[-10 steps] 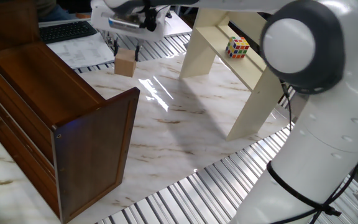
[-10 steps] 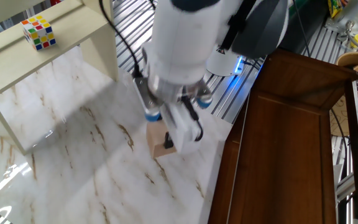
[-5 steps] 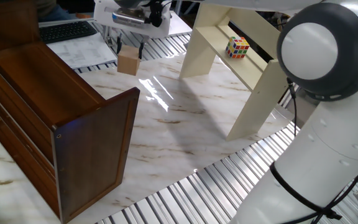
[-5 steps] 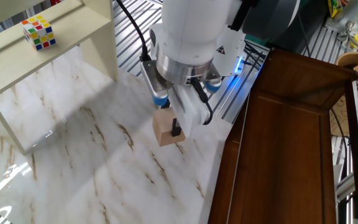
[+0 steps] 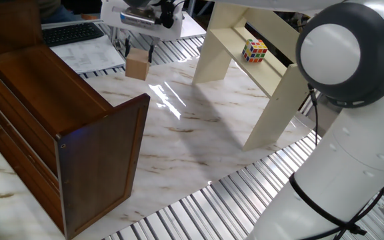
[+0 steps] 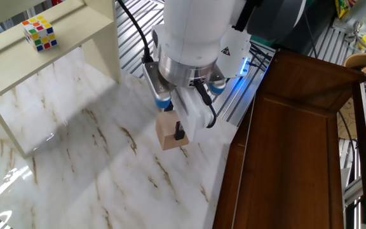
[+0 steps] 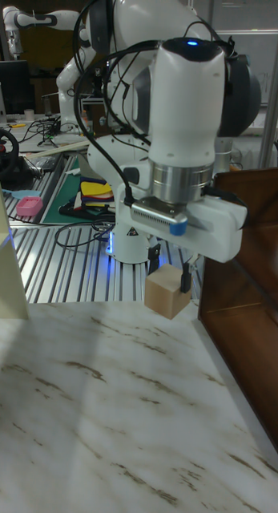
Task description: Put the object on the shelf
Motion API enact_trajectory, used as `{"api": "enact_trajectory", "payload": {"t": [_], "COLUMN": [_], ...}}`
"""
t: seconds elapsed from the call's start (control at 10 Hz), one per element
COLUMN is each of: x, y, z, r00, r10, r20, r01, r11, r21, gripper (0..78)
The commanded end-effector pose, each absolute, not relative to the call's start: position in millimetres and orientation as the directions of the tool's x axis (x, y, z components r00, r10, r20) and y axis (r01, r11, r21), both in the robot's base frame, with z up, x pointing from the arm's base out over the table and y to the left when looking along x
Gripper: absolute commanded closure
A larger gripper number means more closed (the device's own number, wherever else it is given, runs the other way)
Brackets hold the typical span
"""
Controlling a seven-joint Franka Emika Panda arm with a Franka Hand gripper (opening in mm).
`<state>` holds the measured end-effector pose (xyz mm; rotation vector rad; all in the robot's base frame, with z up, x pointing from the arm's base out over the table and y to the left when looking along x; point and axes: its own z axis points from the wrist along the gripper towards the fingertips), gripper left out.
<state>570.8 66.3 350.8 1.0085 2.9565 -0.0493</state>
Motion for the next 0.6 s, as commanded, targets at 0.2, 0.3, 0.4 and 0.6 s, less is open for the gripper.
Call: {"api": "enact_trajectory", "payload": {"t": [0.2, 0.3, 0.4, 0.6], "x": [572.4, 572.4, 572.4, 572.4], "y": [66.3, 66.3, 66.3, 66.3], "z": [353.6, 353.6, 353.6, 353.6], "r00": [-0.818, -0.845, -0.851, -0.89], "r10": [0.574, 0.534, 0.524, 0.454], "r20": [-0.035, -0.033, -0.033, -0.044], "r01": [0.575, 0.535, 0.525, 0.455], "r11": [0.818, 0.844, 0.851, 0.89], "r21": [-0.028, -0.023, -0.023, -0.017], "gripper": [76.3, 76.3, 76.3, 76.3]}}
